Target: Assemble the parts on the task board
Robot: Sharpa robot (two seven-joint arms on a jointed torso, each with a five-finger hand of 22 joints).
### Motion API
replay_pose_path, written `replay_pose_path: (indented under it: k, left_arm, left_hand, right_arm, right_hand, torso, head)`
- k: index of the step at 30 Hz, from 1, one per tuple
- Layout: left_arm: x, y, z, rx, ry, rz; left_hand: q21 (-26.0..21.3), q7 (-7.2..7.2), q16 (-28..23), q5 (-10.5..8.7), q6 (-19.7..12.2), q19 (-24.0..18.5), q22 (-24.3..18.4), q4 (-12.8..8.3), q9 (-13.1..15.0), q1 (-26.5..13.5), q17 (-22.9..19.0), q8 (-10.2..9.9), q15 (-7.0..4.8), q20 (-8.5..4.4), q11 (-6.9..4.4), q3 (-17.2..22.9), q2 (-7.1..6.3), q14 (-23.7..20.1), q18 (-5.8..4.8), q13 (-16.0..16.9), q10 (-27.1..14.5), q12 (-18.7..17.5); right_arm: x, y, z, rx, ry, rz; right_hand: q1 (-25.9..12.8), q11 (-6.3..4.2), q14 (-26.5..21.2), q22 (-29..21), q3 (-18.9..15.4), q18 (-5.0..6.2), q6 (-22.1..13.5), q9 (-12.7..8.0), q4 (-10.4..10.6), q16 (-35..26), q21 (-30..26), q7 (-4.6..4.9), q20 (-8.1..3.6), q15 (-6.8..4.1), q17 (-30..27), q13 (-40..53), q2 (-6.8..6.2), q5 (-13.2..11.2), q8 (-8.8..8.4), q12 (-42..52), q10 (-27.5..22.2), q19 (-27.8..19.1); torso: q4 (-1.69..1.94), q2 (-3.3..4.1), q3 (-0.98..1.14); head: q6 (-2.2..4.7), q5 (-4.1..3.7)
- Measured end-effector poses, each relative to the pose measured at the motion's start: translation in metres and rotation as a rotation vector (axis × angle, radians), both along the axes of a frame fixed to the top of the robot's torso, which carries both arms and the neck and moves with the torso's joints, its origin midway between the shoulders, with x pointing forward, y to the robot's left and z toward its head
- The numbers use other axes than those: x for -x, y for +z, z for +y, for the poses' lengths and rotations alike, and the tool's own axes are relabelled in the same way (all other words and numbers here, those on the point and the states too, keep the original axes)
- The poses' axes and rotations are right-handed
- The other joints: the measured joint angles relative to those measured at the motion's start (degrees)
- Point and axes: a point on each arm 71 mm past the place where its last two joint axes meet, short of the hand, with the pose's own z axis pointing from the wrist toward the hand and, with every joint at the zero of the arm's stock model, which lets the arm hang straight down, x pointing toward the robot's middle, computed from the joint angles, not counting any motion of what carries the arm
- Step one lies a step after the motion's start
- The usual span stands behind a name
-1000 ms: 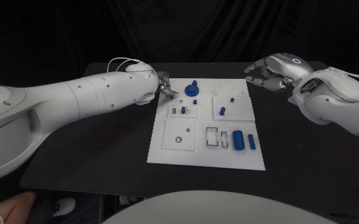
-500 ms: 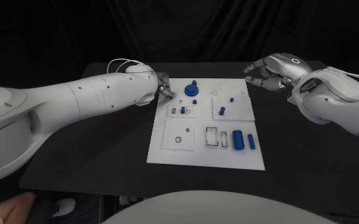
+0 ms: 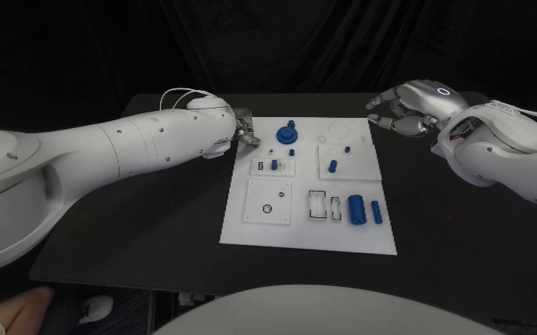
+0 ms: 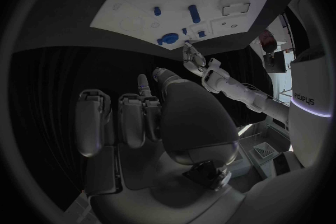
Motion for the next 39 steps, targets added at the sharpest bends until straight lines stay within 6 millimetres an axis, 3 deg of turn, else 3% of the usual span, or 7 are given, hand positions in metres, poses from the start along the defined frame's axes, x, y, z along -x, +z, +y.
replay_pose_path:
  k: [4, 13, 21, 27, 34, 39]
  left_arm:
    - [0.002, 0.0, 0.001, 0.01, -0.006, -0.006]
    - [0.016, 0.002, 0.006, 0.084, -0.003, -0.003]
    - [0.043, 0.005, 0.015, 0.196, 0.017, 0.041]
    - [0.055, 0.008, 0.017, 0.247, 0.024, 0.048]
    - [0.056, 0.009, 0.019, 0.264, 0.034, 0.039]
    - [0.055, 0.008, 0.018, 0.268, 0.036, 0.032]
  left_hand:
    - [0.0, 0.1, 0.0, 0.83, 0.9, 0.0, 0.0, -0.9, 0.7, 0.2, 0.0, -0.1, 0.0, 0.0, 0.0, 3.5, -1.5, 0.0, 0.0, 0.0, 0.0, 0.0]
    - [-0.2, 0.39, 0.0, 0.83, 1.5, 0.2, 0.0, -1.9, 1.2, -0.7, 0.0, -0.1, 0.0, -0.21, -0.21, 8.7, -3.55, 0.0, 0.0, 0.0, 0.2, 0.0]
    - [-0.5, 0.21, 0.0, 0.81, 2.1, 0.2, 0.0, -2.0, 1.3, -1.3, 0.0, -0.1, 0.0, -0.21, -0.21, 9.5, -4.16, 0.0, 0.0, 0.0, 0.2, 0.0]
    - [-0.5, 0.22, 0.0, -0.79, 2.1, 0.0, 0.0, -2.3, 1.6, -1.6, 0.0, -0.2, 0.0, -0.41, -0.21, 10.8, -4.45, 0.0, 0.01, 0.0, 0.2, 0.0]
    - [-0.5, 0.25, 0.0, -1.08, 2.3, 0.0, 0.0, -2.5, 1.9, -2.0, 0.0, -0.5, 0.0, -0.41, -0.21, 11.6, -4.83, 0.0, 0.0, 0.0, 0.2, 0.0]
    - [-0.8, 0.32, 0.0, -1.09, 2.3, 0.0, 0.0, -2.4, 1.9, -2.0, 0.0, -0.5, 0.0, -0.41, -0.21, 11.8, -4.83, 0.0, 0.01, 0.0, 0.2, 0.0]
  right_arm:
    - [0.0, 0.0, 0.0, 0.0, -0.002, 0.001]
    - [0.001, 0.0, -0.004, 0.002, -0.012, 0.003]
    - [0.002, 0.0, -0.008, 0.004, -0.023, 0.006]
    - [0.002, 0.0, -0.009, 0.005, -0.029, 0.008]
    - [0.002, 0.0, -0.009, 0.006, -0.031, 0.011]
    - [0.002, -0.001, -0.009, 0.007, -0.033, 0.013]
  right_hand:
    - [0.0, 0.0, 0.0, 0.0, 0.0, 0.0, 0.0, 0.0, 0.0, 0.0, 0.0, 0.0, 0.0, 0.0, 0.0, 0.0, 0.0, 0.2, 0.0, 0.0, 0.0, 0.0]
    - [0.0, 0.0, 0.0, 0.0, 0.3, 0.0, 0.0, 0.0, -0.3, 0.0, 0.0, 0.0, 0.0, 0.0, 0.0, 0.0, 0.0, 0.5, -0.22, 0.0, 0.0, 0.0]
    - [0.2, 0.0, 0.0, 0.0, 0.3, 0.0, 0.0, -0.1, -0.3, 0.0, 0.0, 0.0, 0.0, 0.0, 0.0, 0.0, -0.23, 0.7, -0.22, -0.2, 0.0, 0.0]
    - [0.2, 0.0, 0.0, 0.0, 0.3, 0.0, 0.0, -0.1, -0.3, 0.0, 0.0, 0.0, 0.0, 0.0, 0.0, 0.0, -0.23, 0.7, -0.22, -0.2, 0.0, 0.0]
    - [0.2, 0.0, 0.0, 0.0, 0.3, 0.0, 0.0, -0.1, -0.3, 0.0, 0.0, 0.0, 0.0, 0.0, 0.0, 0.0, -0.24, 0.7, -0.22, -0.2, 0.0, 0.0]
    - [0.2, 0.0, 0.0, 0.0, 0.3, 0.0, 0.0, -0.1, -0.3, 0.0, 0.0, 0.0, 0.0, 0.0, 0.0, 0.0, -0.24, 0.7, -0.22, -0.2, 0.0, 0.0]
  torso:
    - [-0.02, -0.01, 0.0]
    - [-0.01, -0.03, 0.0]
    - [0.01, -0.08, -0.01]
    - [0.1, -0.15, 0.01]
    - [0.23, -0.26, 0.13]
    - [0.33, -0.22, 0.1]
  head:
    - [0.0, 0.09]
    - [0.0, 0.26]
    - [0.0, 0.56]
    - [0.0, 0.77]
    - [0.0, 0.7]
    - [0.0, 0.57]
